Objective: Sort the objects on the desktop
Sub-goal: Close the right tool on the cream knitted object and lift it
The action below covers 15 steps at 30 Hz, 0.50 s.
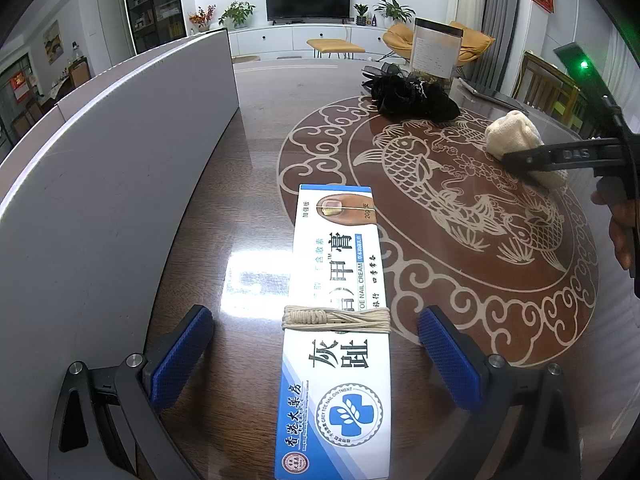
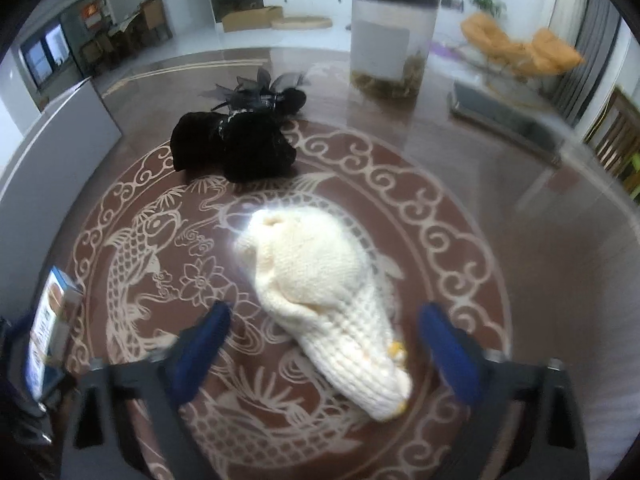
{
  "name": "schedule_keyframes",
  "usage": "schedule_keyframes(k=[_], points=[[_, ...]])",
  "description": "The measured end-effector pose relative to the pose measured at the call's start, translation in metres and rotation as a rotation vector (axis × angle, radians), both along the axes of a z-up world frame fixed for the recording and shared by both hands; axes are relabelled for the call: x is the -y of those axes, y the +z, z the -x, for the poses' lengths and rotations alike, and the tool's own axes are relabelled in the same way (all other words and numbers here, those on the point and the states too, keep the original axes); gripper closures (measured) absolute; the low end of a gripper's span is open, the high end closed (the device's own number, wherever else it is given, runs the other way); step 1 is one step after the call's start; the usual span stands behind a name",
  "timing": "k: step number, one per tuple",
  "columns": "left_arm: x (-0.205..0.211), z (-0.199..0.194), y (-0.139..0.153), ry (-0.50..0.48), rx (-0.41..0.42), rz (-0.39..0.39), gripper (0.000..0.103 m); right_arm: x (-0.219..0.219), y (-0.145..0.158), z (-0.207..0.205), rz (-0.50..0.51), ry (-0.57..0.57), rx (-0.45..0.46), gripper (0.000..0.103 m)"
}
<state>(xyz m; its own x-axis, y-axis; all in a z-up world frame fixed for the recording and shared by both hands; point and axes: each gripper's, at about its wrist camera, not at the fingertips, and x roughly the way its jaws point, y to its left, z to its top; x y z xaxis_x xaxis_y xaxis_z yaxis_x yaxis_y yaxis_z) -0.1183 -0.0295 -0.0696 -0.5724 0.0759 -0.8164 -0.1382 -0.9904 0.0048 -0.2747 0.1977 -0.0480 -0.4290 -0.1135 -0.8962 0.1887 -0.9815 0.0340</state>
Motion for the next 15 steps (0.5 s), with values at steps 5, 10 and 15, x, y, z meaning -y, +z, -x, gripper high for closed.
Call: schedule_keyframes(k=[5,10,15], points=[[0.000,0.000,0.000,0.000,0.000,0.000,0.000,0.006,0.004,-0.011,-0.007,0.029,-0.038,0.056],[0.000,0.000,0.000,0.000,0.000,0.000,0.000,0.015,0.010,-0.056,-0.036,0.097,-0.117,0.058],[0.001,-0.001,0.000,0.000,0.000,0.000,0.000,0.012,0.020,-0.134,0.006,0.133,-0.198,0.058]])
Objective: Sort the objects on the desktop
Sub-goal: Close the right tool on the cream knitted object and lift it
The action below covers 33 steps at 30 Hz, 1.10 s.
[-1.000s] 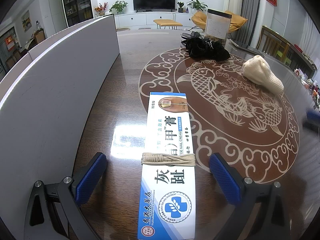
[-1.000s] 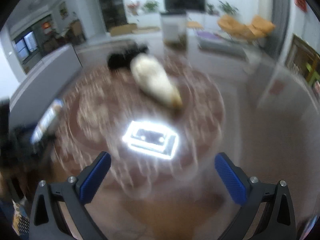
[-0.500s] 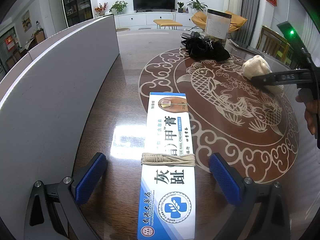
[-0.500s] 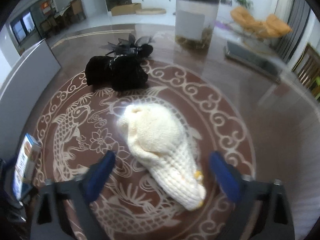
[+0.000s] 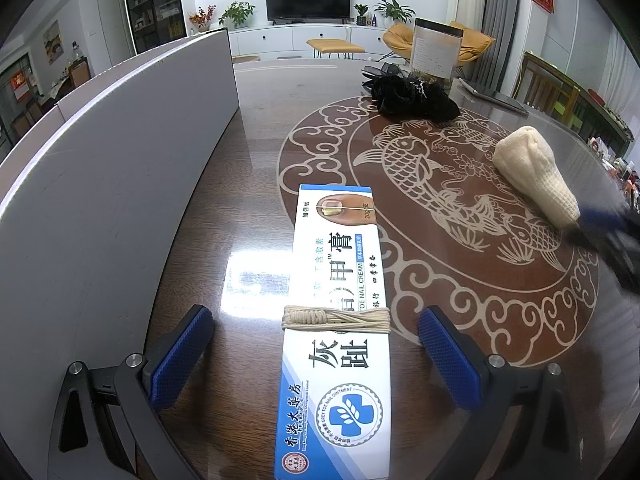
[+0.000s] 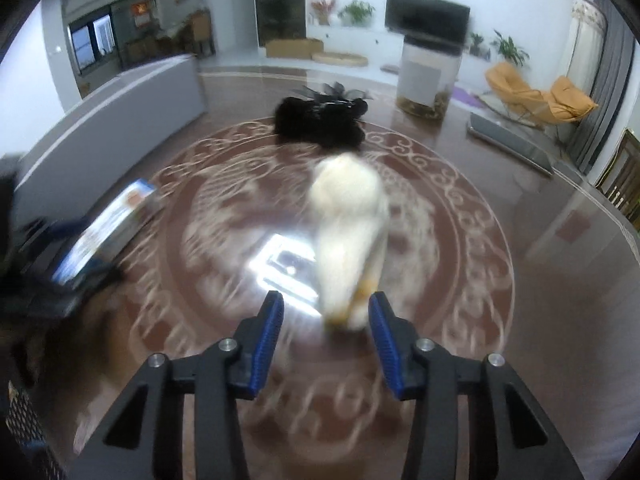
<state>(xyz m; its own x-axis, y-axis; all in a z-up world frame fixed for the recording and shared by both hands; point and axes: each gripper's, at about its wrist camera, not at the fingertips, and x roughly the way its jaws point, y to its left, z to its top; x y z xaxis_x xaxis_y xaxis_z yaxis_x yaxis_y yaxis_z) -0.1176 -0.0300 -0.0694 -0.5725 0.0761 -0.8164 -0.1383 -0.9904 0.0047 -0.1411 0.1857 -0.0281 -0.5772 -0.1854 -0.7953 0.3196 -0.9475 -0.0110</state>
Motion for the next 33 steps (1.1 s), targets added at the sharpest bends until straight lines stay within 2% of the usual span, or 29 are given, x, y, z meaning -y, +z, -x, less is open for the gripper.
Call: schedule_keyframes(k=[3,4,5,7,11,15,20,25,27,29,30,31,33], points=[[0.000,0.000,0.000,0.000,0.000,0.000,0.000,-0.010,0.001,-0.041,0.021,-0.034,-0.035,0.057],[0.000,0.000,0.000,0.000,0.000,0.000,0.000,-0.014,0.001,-0.052,0.017,-0.051,-0.050,0.051],[0.000,0.000,0.000,0.000,0.000,0.000,0.000,-0.015,0.000,-0.057,0.009,-0.062,-0.054,0.035],[0.000,0.000,0.000,0.000,0.000,0.000,0.000,-0.018,-0.004,-0.062,-0.017,-0.092,-0.062,0.013],[0.000,0.000,0.000,0.000,0.000,0.000,0.000,-0.018,-0.013,-0.060,-0.049,-0.114,-0.051,0.012],[0.000,0.000,0.000,0.000,0.000,0.000,0.000,-0.017,-0.018,-0.044,-0.033,-0.131,-0.029,0.012],[0.000,0.000,0.000,-0.001,0.000,0.000,0.000,0.000,-0.009,0.016,-0.021,-0.107,0.018,0.012],[0.000,0.000,0.000,0.000,0.000,0.000,0.000,0.020,-0.013,0.070,-0.027,-0.123,0.062,0.012],[0.000,0.000,0.000,0.000,0.000,0.000,0.000,0.023,-0.016,0.085,-0.028,-0.140,0.072,0.014],[0.000,0.000,0.000,-0.001,0.000,0.000,0.000,0.021,-0.021,0.093,-0.008,-0.156,0.099,0.037],[0.000,0.000,0.000,-0.001,-0.001,0.000,0.000,0.020,-0.022,0.094,-0.004,-0.163,0.098,0.042],[0.000,0.000,0.000,-0.001,-0.001,0.000,0.000,0.019,-0.020,0.093,0.009,-0.161,0.076,0.062],[0.000,0.000,0.000,0.000,-0.001,0.000,0.000,0.016,-0.016,0.085,0.047,-0.146,0.059,0.064]])
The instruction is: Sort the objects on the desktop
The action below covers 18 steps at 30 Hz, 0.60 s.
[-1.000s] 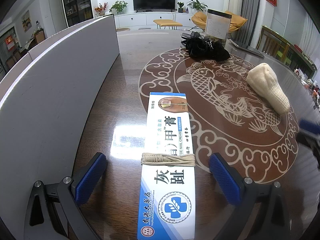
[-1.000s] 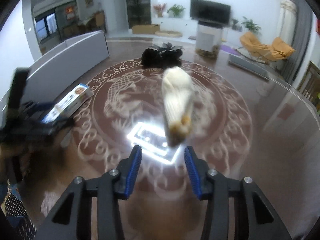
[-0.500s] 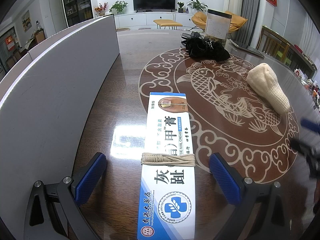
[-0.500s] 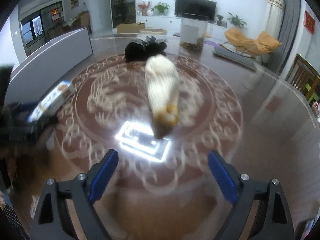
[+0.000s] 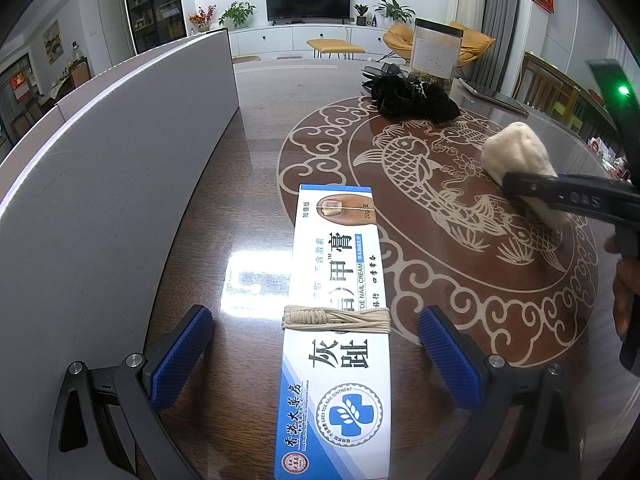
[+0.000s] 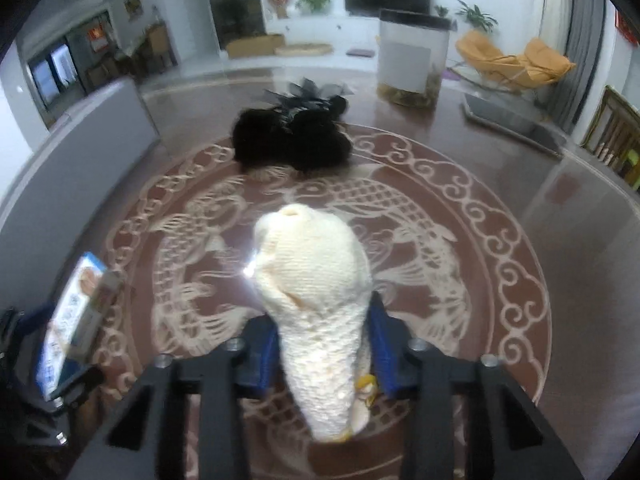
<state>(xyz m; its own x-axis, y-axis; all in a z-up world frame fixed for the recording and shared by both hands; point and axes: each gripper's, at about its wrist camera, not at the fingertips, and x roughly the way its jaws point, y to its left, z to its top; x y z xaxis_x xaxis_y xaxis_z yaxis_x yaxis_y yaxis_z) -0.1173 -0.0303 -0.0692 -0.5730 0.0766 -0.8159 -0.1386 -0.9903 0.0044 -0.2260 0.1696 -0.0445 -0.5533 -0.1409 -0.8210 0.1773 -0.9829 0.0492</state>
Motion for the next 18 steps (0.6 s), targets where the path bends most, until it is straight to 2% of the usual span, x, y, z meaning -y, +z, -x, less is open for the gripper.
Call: schedule_keyframes(k=[3,6,8,11,13,15,17,18], points=[[0.000,0.000,0.000,0.000,0.000,0.000,0.000,-0.005,0.008,-0.023,0.069,0.020,-0.030,0.064],[0.000,0.000,0.000,0.000,0.000,0.000,0.000,-0.028,0.014,-0.055,0.287,0.034,-0.009,0.064],[0.000,0.001,0.000,-0.001,0.000,0.000,0.000,-0.044,0.015,-0.075,0.395,0.025,0.010,0.063],[0.000,0.001,0.000,-0.001,0.000,0.000,0.000,-0.077,0.010,-0.102,0.486,-0.029,0.033,0.061],[0.000,0.000,0.000,-0.001,0.000,0.000,0.000,-0.095,0.007,-0.117,0.469,-0.072,0.027,0.058],[0.000,0.000,0.000,-0.001,0.000,0.000,0.000,-0.104,0.004,-0.127,0.394,-0.083,0.038,0.047],[0.000,0.000,0.000,-0.001,0.000,0.000,0.000,-0.102,0.004,-0.139,0.272,-0.087,0.023,0.018],[0.000,0.000,0.000,-0.001,0.000,0.000,0.000,-0.099,0.004,-0.141,0.227,-0.081,0.010,0.014]])
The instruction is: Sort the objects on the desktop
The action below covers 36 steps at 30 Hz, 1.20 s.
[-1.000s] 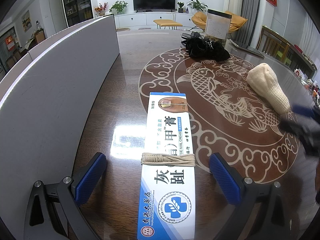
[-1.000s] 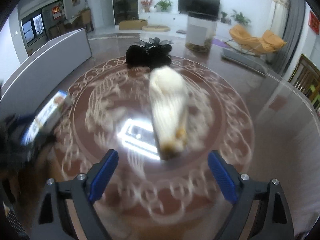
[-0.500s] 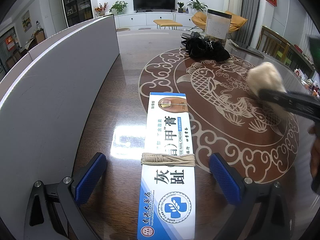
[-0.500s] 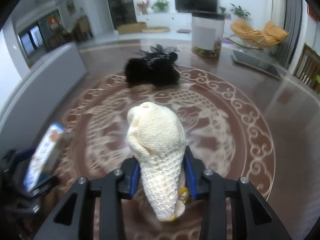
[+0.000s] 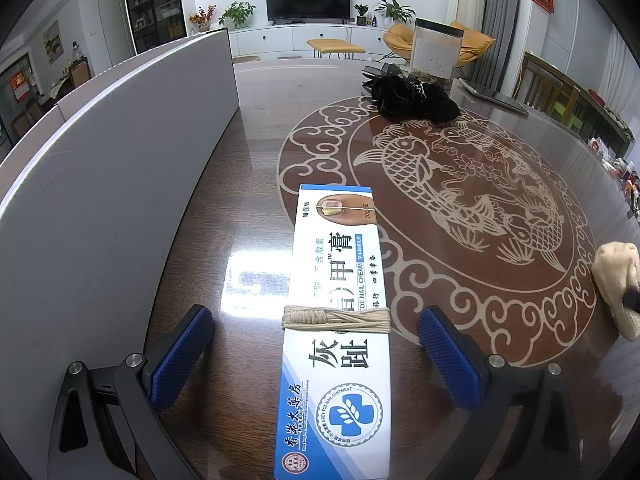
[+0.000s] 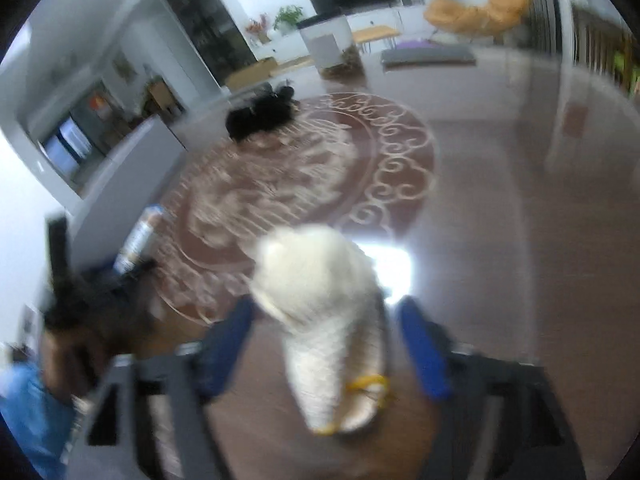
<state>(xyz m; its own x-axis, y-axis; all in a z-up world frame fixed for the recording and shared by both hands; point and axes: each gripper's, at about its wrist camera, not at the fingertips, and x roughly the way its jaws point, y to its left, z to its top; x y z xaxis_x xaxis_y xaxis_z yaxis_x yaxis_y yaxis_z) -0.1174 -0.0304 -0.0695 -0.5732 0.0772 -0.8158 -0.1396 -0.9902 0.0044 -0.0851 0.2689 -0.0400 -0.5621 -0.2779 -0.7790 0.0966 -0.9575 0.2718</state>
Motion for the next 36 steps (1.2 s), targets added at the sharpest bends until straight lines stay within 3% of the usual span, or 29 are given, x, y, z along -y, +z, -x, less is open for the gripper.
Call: schedule_keyframes(k=[4,7,11,29,33,36], points=[[0.000,0.000,0.000,0.000,0.000,0.000,0.000,0.027,-0.003,-0.008,-0.253,0.031,-0.036,0.007],[0.000,0.000,0.000,0.000,0.000,0.000,0.000,0.040,-0.016,-0.004,-0.336,0.055,-0.017,0.007],[0.001,0.000,0.000,0.000,0.000,0.000,0.000,0.035,-0.021,-0.002,-0.308,0.028,-0.014,0.000],[-0.003,-0.003,0.001,-0.028,0.001,0.001,0.000,0.032,-0.023,-0.002,-0.286,0.000,-0.021,0.000],[-0.008,-0.013,0.005,-0.061,-0.026,-0.006,0.020,0.032,-0.023,-0.002,-0.286,0.000,-0.021,0.000],[-0.013,-0.021,0.006,-0.064,-0.027,-0.011,0.020,0.032,-0.023,-0.002,-0.286,0.000,-0.021,0.000]])
